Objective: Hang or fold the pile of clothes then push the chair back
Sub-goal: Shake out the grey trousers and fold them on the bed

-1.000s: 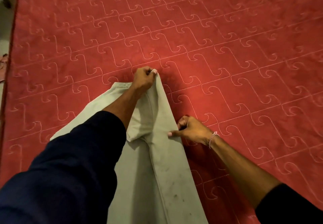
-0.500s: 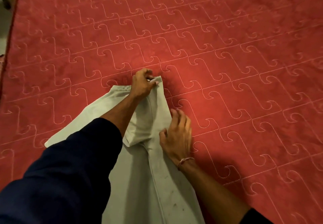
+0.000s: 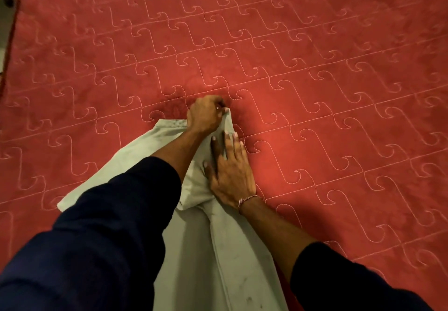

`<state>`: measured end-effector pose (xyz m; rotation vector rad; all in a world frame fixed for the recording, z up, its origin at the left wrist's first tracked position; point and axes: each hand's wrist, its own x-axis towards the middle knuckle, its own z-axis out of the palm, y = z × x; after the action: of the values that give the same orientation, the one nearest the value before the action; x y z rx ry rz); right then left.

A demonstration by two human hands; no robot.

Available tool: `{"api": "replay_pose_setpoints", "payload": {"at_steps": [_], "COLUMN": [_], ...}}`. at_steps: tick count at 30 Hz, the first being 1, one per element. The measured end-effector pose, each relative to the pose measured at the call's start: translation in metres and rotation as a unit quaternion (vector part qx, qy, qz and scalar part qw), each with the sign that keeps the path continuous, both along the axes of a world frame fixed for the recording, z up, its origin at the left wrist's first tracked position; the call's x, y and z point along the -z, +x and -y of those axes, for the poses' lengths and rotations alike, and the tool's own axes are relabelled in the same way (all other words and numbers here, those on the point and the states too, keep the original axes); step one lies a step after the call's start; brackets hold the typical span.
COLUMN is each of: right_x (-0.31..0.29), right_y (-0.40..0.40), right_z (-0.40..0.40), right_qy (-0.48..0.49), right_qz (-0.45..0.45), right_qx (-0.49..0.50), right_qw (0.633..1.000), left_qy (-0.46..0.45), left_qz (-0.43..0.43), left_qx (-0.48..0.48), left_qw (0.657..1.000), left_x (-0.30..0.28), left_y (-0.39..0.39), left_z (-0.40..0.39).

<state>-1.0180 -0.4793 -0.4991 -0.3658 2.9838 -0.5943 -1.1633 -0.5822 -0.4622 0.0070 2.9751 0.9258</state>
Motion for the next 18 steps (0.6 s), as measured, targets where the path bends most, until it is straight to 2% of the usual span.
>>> {"api": "replay_pose_setpoints", "payload": {"at_steps": [8,13,16,18], "right_x": [-0.002,-0.007,-0.011,-0.017], "right_y": [-0.001,-0.005,-0.001,0.008], "right_z": [0.003,-0.001,-0.001,0.006], "right_qy": [0.030,0.012,0.026,-0.023], "right_qz": [0.016,0.035,0.003,-0.028], "right_qx": [0.016,-0.011,-0.028,-0.038], "right_qw": [0.999,0.999,0.999,0.999], "left_qy": [-0.019,-0.061,-0.099,-0.107], "left_qz": [-0.030,-0.066,-0.038,0.016], "left_qx": [-0.023,-0.130,-0.233,-0.306], "left_qw": [0.999,0.987,0.967,0.946], "left_x": [-0.017,-0.029,-0.031,-0.030], "left_y": [0.020,0.086,0.129,0.150], "left_z": [0.051,0.096,0.106,0.105]}}
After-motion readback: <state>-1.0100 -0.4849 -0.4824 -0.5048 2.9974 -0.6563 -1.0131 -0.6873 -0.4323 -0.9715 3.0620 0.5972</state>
